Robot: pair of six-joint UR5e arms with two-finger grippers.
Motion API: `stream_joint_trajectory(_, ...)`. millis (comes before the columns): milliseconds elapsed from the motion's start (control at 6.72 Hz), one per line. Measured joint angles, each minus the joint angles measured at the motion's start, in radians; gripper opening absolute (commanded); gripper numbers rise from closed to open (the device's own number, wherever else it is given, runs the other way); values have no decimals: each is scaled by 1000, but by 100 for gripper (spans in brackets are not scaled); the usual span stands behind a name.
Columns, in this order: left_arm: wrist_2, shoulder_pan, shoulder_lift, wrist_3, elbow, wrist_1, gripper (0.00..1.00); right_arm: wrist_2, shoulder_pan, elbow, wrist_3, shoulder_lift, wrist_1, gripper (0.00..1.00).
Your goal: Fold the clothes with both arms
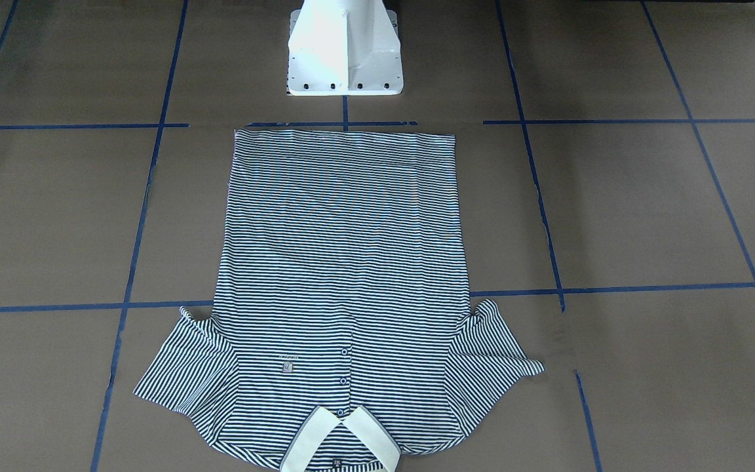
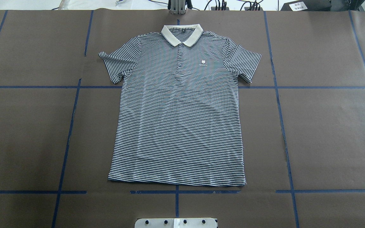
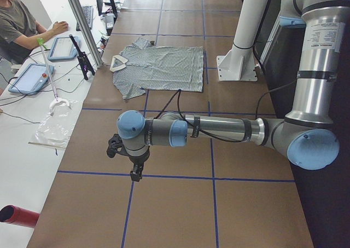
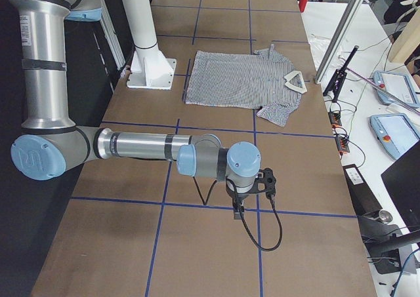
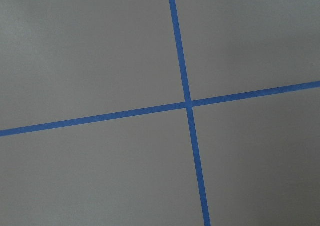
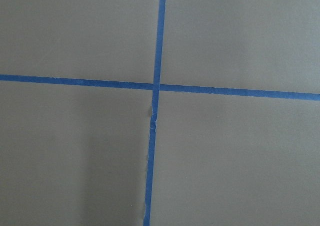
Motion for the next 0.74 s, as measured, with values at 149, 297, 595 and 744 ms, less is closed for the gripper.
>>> stream_joint_trajectory(149,0,0,0,0,0,-1,100,-4,-2,12,1,1,-4,100)
stream_joint_trajectory(297,-1,0,0,0,0,-2,100,-11,-10,28,15,3,-7,100)
stream_joint_trajectory(595,6,4,-44,-3,-1,-12,100,-14,-92,34,117,29,75,100)
stream_joint_trajectory(744,5,7,-102,-3,1,-38,100,-20,-171,23,227,69,153,100)
